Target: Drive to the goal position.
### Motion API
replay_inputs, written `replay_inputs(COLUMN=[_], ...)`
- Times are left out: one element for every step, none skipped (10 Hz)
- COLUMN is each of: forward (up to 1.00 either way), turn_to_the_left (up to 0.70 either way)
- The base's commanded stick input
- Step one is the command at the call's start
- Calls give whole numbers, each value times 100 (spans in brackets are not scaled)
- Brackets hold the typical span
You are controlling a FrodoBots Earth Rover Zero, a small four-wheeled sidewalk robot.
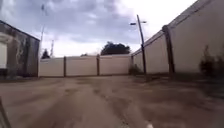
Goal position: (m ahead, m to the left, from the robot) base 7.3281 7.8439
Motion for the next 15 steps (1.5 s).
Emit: replay_inputs(forward=[70, 70, 70, 70, 70, 70, 70, 70, 70, 70, 70, 70, 70, 70, 70], turn_to_the_left=[0, 0, 0, 9, 25, 28, 28, 12, 0, 0, 0, 0, 0, 0, 0])
